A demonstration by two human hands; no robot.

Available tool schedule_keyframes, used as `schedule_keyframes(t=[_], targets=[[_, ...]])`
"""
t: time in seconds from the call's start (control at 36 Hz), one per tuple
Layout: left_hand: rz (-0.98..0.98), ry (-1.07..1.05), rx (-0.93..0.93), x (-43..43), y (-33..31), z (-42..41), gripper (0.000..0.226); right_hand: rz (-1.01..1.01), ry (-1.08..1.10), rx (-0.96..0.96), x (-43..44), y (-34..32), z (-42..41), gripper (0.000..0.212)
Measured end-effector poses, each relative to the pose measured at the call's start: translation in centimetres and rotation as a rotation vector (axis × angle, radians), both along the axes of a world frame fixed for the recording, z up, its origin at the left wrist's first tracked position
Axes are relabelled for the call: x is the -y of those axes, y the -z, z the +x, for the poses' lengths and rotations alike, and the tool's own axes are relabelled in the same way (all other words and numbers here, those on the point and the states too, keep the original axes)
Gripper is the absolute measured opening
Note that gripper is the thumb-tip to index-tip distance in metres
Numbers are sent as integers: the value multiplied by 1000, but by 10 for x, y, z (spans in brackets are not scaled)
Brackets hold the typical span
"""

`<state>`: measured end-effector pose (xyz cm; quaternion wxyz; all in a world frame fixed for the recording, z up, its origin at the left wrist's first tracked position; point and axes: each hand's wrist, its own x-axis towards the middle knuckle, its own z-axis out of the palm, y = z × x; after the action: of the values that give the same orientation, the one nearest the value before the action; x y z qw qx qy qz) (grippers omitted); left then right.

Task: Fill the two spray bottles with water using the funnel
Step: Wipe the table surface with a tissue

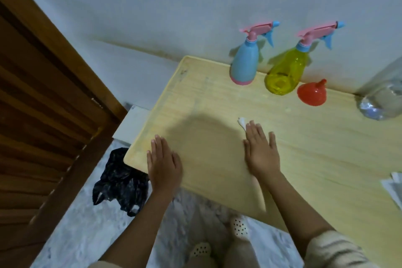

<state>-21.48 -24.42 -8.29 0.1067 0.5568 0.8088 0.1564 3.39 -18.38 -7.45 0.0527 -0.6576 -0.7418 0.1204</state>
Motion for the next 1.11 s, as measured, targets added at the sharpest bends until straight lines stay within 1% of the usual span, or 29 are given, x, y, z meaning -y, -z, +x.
schedule_keyframes(t=[0.08,0.17,0.25,0.33,0.39,0.44,0.5,0.64,0.75,0.92,1.03,1.11], targets=[[-30,17,-8,0,3,-2,68,6,129,28,25,-1,15,61],[-37,24,-18,-1,5,-3,66,-8,225,-8,47,-2,26,59],[-36,71,-24,1,4,-3,64,23,295,-57,66,-1,32,54],[-16,130,-13,2,4,-3,57,78,349,-165,80,0,37,43],[2,147,-6,2,4,-4,54,158,395,-271,90,0,40,37],[16,181,3,2,4,-5,52,228,456,-327,101,-1,44,29],[44,234,27,4,5,-5,56,275,510,-326,112,-2,46,22],[73,334,38,13,5,0,54,365,518,-197,130,1,46,6],[91,349,73,22,4,8,50,327,520,-235,139,3,47,4],[76,281,177,44,1,35,48,204,453,-348,161,-2,64,24],[69,240,230,63,-12,72,42,153,446,-491,192,-17,89,19],[26,289,275,81,-24,111,35,139,494,-552,222,-28,116,12]])
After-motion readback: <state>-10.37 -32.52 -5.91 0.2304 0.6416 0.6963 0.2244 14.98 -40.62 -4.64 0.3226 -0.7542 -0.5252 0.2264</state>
